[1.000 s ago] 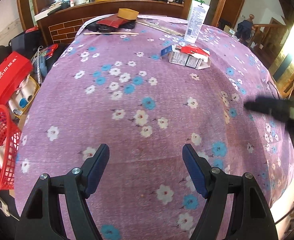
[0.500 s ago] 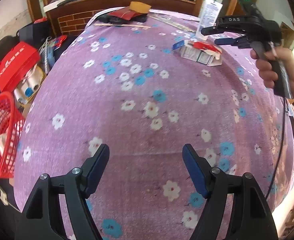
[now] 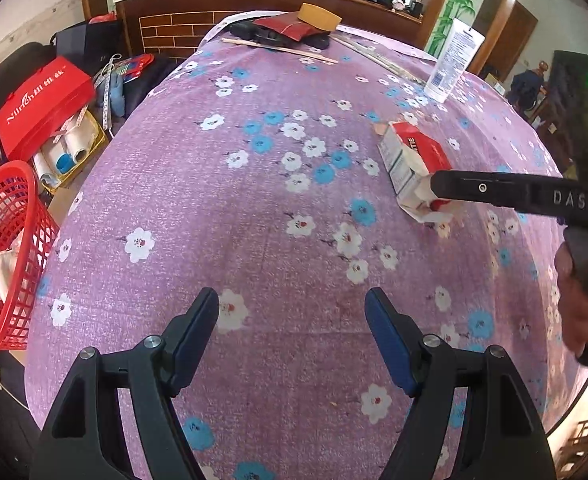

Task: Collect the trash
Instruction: 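Grasp the red snack box with the right gripper while the left grasps the white medicine box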

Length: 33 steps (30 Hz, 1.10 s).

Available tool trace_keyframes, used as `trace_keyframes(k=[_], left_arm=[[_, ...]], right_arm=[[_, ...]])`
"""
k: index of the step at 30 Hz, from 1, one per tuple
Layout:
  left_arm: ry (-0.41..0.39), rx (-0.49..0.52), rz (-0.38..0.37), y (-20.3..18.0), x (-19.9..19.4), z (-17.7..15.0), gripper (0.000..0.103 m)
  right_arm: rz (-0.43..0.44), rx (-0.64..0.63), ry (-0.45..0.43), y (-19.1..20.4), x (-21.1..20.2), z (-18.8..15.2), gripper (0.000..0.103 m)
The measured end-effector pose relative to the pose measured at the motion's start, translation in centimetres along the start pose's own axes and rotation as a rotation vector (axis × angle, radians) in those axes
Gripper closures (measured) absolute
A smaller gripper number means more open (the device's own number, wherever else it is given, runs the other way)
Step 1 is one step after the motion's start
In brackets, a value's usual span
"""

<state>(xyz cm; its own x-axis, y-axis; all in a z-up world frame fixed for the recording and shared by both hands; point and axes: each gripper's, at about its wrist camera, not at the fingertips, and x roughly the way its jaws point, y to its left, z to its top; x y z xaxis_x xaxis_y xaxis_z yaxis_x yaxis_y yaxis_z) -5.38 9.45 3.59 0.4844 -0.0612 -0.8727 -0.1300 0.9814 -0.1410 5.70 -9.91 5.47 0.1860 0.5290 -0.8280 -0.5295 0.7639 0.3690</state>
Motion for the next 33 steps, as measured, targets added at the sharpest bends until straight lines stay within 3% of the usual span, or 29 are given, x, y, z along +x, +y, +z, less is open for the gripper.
trace_keyframes(k=[9,14,17,22,25,33], left_arm=[[0.011,-0.001,-0.027,0.0,-0.1,-0.5,0.029],[0.008,0.007,-0.043,-0.1,-0.3,-0.4,0.029],[0.008,0.012,-0.058,-0.6,-0.3,0.1,0.029],[-0.003,0.027,-0.097,-2.2,-0.3,1.6,0.029],[-0.007,0.048,-0.115,-3.6,-0.1,2.3,0.029],[0.053,0.06,-0.212,-7.5,1.6,3.5,0.029]], right_arm=[[-0.175,-0.013,0.029,0.7,2.1,1.5,0.038],[-0.155,0.096,-0.027,-0.4,0.5,1.5,0.059],[-0.168,0.147,-0.03,-1.7,-0.6,0.7,0.061],[-0.04,0.279,-0.07,-3.8,-2.7,-1.4,0.061],[0.101,0.373,-0.097,-5.2,-4.0,-3.8,0.061],[0.167,0.469,-0.097,-6.6,-5.7,-9.8,0.06]])
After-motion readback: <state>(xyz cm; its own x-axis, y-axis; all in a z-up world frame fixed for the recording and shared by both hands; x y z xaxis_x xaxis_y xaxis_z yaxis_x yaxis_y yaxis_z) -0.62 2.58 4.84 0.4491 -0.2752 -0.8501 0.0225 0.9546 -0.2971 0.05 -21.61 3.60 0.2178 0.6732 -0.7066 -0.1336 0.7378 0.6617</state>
